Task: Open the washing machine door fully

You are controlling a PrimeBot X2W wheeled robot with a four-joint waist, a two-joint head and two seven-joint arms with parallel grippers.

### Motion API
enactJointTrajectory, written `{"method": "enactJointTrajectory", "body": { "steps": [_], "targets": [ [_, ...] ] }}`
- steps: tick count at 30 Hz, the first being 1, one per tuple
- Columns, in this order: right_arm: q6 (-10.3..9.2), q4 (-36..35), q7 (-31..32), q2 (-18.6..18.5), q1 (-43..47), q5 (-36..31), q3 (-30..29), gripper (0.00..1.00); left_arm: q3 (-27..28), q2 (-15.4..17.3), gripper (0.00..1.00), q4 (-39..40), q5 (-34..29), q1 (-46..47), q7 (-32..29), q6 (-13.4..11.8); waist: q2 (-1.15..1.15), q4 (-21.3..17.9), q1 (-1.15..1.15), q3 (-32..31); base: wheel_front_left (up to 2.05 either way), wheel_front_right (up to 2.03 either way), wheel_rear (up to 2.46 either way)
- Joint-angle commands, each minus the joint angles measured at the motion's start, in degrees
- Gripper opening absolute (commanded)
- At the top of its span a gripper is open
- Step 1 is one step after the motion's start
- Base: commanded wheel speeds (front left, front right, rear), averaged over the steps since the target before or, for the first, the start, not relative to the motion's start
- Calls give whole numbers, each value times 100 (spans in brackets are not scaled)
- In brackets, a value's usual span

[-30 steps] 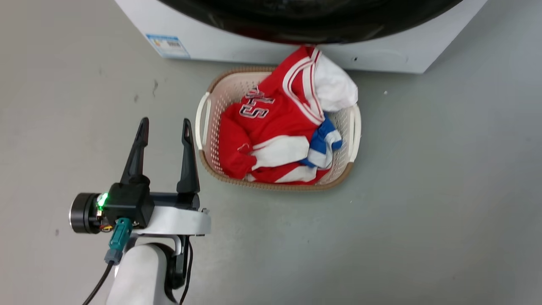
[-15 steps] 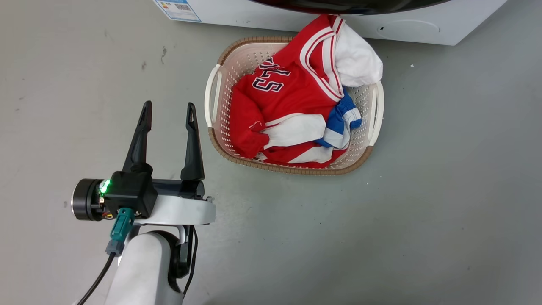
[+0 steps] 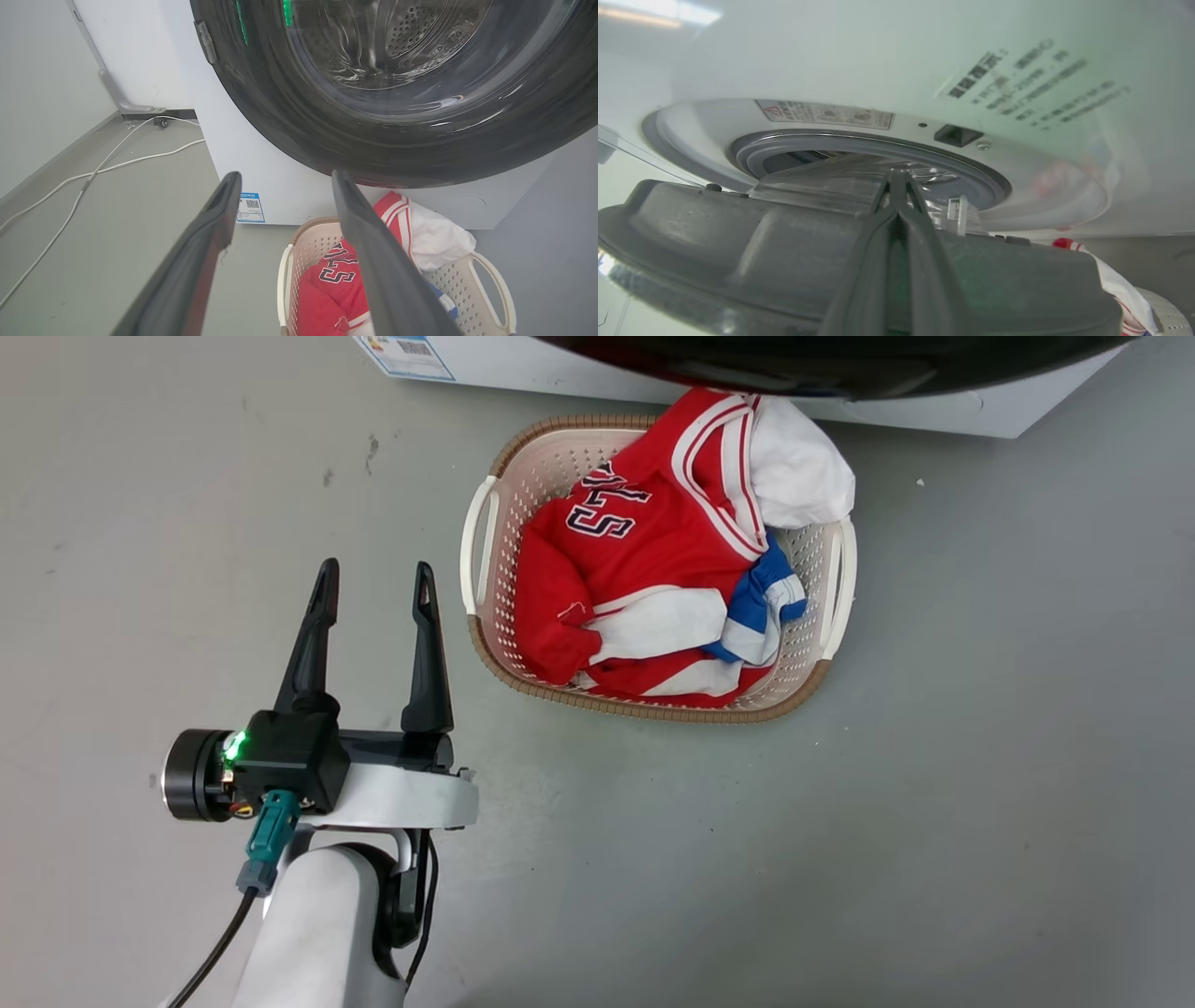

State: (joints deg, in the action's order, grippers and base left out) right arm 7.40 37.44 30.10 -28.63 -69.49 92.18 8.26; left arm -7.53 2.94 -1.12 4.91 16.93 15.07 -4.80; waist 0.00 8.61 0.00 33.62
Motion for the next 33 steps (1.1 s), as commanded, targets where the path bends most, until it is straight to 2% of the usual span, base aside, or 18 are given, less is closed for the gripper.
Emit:
{"method": "enactJointTrajectory", "body": {
  "steps": [1,19,33],
  "targets": [
    [16,-22,104,200,149,6,136,0,-2,-10,100,-14,27,-10,16,-31,0,-22,0,-69,0,0,0],
    [16,-740,540,483,1490,241,474,0,352,-9,100,-74,-280,-408,16,152,0,-505,0,-814,0,0,0],
    [16,-1783,951,811,2662,423,949,0,496,-5,100,-147,-373,-702,16,228,0,-656,0,-1326,0,0,0]
  ]
}}
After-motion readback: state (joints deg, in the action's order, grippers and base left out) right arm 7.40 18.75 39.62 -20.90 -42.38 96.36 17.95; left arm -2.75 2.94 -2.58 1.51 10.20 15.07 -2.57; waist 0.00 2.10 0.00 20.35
